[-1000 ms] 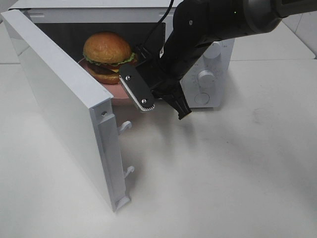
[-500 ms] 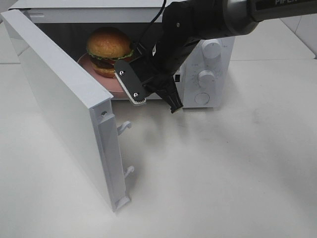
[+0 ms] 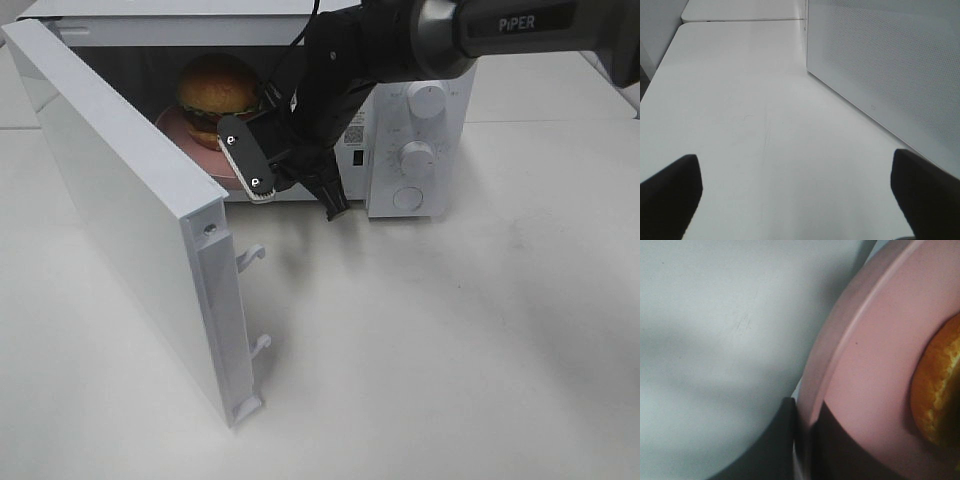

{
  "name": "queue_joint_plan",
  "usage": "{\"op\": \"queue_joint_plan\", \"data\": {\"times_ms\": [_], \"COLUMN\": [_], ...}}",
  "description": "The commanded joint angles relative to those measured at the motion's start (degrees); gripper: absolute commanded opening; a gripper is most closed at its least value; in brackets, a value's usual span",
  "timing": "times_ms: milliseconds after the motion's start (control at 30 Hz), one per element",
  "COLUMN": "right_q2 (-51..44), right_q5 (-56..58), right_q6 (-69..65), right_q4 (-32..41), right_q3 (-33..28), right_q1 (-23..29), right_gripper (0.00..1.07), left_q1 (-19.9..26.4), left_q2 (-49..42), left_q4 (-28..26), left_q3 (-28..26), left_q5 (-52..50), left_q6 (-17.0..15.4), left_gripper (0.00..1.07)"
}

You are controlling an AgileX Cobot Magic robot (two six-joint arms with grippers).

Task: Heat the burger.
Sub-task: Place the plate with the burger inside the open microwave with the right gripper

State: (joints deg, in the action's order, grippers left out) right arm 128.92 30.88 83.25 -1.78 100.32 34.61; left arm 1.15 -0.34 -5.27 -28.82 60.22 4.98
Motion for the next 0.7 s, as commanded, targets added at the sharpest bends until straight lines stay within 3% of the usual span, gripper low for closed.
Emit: {"op": "queue_joint_plan", "data": {"times_ms": [33,433,700], "right_q2": [1.0,4.7,4.8], "right_q5": [-2.9,-3.8,-5.1], "right_q6": [-2.1,-4.9,-7.4], "right_q4": [-1.3,-1.4,-2.9], "right_q3": [3.4,7.8,7.8], "right_q1": [-0.2,-0.2,-0.2], "right_gripper": [0.0,0.05,0.23], "left_q1": [0.1,0.1,0.1], "left_q2": [-1.1,-1.1,-1.1], "left_q4": [-0.2,-0.2,-0.2], "left_q3": [0.2,0.2,0.2], "left_q5": [-0.8,-0.8,-0.8], "left_q6": [-0.3,-0.3,-0.3], "left_gripper": [0.94,0.94,0.94]}}
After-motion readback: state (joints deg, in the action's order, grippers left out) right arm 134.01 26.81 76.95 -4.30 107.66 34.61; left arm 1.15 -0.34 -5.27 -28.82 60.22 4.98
